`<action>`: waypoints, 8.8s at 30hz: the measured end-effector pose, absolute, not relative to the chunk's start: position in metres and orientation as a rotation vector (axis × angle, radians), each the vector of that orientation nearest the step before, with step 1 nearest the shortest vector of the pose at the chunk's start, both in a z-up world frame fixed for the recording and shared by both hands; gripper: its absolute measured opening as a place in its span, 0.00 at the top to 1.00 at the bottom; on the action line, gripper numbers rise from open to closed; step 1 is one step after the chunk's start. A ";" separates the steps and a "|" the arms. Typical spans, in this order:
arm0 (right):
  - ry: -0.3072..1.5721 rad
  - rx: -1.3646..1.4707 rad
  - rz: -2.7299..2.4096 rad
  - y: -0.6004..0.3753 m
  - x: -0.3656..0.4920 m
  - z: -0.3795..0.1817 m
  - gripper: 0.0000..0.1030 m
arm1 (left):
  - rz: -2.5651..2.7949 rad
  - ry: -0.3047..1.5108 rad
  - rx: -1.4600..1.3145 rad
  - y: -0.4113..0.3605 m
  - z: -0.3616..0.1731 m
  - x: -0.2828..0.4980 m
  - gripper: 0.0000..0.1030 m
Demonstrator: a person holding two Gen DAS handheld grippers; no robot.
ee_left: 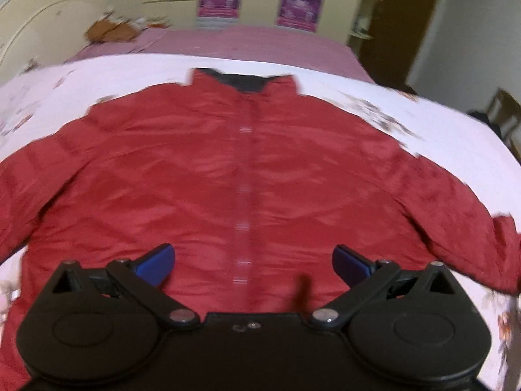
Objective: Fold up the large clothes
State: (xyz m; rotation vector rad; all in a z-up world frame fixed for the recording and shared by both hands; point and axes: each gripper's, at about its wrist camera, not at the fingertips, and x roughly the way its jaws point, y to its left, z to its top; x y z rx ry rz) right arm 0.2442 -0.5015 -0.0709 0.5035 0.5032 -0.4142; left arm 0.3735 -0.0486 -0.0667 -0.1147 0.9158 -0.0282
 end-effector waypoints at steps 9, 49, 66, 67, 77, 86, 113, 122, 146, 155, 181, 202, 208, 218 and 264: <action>0.520 0.283 0.015 -0.337 0.308 -0.026 0.95 | -0.014 0.883 -0.203 0.039 -0.072 0.381 0.11; 0.608 0.264 0.027 -0.242 0.307 -0.041 0.71 | -0.293 0.913 -0.194 0.016 -0.119 0.465 0.84; 0.676 0.289 0.000 -0.281 0.306 -0.054 0.91 | -0.076 0.790 -0.283 0.101 -0.108 0.418 0.91; 0.687 0.271 0.012 -0.275 0.312 -0.057 0.91 | -0.071 0.789 -0.285 0.101 -0.109 0.420 0.91; 0.860 0.123 0.008 -0.254 0.353 -0.096 0.91 | -0.062 0.812 -0.197 0.102 -0.110 0.418 0.78; 0.697 0.216 0.034 -0.271 0.373 -0.055 0.91 | -0.096 0.675 -0.067 0.078 -0.077 0.439 0.61; 0.808 0.116 0.026 -0.264 0.367 -0.103 0.92 | -0.119 0.769 -0.006 0.042 -0.129 0.437 0.54; 0.810 0.050 0.017 -0.262 0.366 -0.106 0.92 | -0.120 0.776 0.007 0.044 -0.129 0.436 0.54; 0.797 0.053 -0.047 -0.274 0.456 -0.105 0.91 | -0.103 0.783 -0.015 0.058 -0.126 0.482 0.51; 0.668 0.069 0.014 -0.259 0.347 -0.063 0.05 | 0.090 0.673 -0.158 0.091 -0.101 0.386 0.07; 0.725 0.116 0.198 -0.206 0.347 -0.056 0.47 | 0.809 0.245 -1.067 0.339 -0.127 0.160 0.75; 0.657 0.195 -0.095 -0.267 0.354 -0.058 0.05 | -0.136 0.567 -0.296 0.057 -0.057 0.422 0.93; 0.669 0.288 -0.204 -0.311 0.341 -0.061 0.05 | -0.306 0.643 -0.133 -0.024 -0.077 0.427 0.93; 0.665 0.361 -0.276 -0.360 0.310 -0.057 0.05 | -0.399 0.724 -0.023 -0.092 -0.101 0.436 0.93; 0.758 0.223 -0.004 -0.237 0.332 -0.059 0.26 | -0.112 0.660 -0.043 0.122 -0.099 0.410 0.21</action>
